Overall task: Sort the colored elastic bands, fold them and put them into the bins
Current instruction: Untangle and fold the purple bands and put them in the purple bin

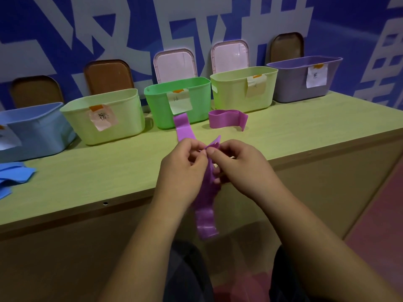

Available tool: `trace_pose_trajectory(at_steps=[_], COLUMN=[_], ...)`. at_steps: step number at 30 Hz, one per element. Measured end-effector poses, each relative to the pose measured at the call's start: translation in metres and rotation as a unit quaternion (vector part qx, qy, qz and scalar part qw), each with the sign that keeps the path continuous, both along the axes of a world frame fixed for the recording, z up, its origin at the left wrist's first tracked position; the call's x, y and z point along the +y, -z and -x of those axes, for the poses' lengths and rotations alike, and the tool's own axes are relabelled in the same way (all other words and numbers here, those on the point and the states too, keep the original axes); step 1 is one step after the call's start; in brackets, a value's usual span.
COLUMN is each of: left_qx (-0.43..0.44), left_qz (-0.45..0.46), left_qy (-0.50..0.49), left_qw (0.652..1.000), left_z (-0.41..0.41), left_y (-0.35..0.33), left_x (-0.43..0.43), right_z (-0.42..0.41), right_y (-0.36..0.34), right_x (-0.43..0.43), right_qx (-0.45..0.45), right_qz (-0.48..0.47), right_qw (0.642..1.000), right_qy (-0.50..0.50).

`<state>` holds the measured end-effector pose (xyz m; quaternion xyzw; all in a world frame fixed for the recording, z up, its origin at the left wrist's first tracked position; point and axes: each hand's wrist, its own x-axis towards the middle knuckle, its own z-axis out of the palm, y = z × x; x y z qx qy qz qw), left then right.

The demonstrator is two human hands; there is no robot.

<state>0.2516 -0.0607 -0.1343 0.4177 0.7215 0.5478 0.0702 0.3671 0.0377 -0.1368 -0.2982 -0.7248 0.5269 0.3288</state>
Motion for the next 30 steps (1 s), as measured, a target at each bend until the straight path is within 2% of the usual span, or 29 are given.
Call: trace_pose_trajectory(at_steps=[4, 9, 13, 15, 18, 20, 22, 26, 30], left_qx=[-0.054, -0.054, -0.135, -0.153, -0.050, 0.011, 0.007, -0.101, -0.083], left_qz=[0.005, 0.014, -0.004, -0.014, -0.001, 0.006, -0.007, -0.034, -0.027], left_qy=[0.028, 0.035, 0.036, 0.016, -0.038, -0.053, -0.047, -0.019, -0.033], left_qw=[0.998, 0.998, 0.990, 0.988, 0.998, 0.999, 0.999, 0.994, 0.996], left_z=[0.002, 0.002, 0.005, 0.010, 0.015, 0.008, 0.004, 0.002, 0.000], left_y=[0.004, 0.006, 0.003, 0.003, 0.003, -0.001, -0.002, 0.003, 0.007], left_x=[-0.002, -0.002, -0.004, -0.005, -0.006, -0.008, -0.007, -0.003, -0.001], right_z=[-0.001, -0.001, -0.002, -0.006, -0.013, -0.015, -0.016, -0.016, -0.008], right_y=[0.007, 0.011, 0.012, 0.010, 0.006, 0.004, 0.003, 0.005, 0.010], right_x=[0.001, 0.004, 0.006, 0.010, 0.014, 0.012, 0.007, 0.004, 0.001], right_qx=[-0.006, -0.006, -0.018, -0.057, -0.119, -0.131, -0.092, 0.036, 0.191], right_qz=[-0.035, -0.048, -0.066, -0.118, -0.210, -0.222, -0.174, -0.006, 0.165], right_qw=[0.999, 0.999, 0.997, 0.991, 0.969, 0.965, 0.979, 0.999, 0.967], right_qy=[0.002, 0.024, 0.031, 0.033, 0.051, 0.052, 0.043, 0.025, -0.018])
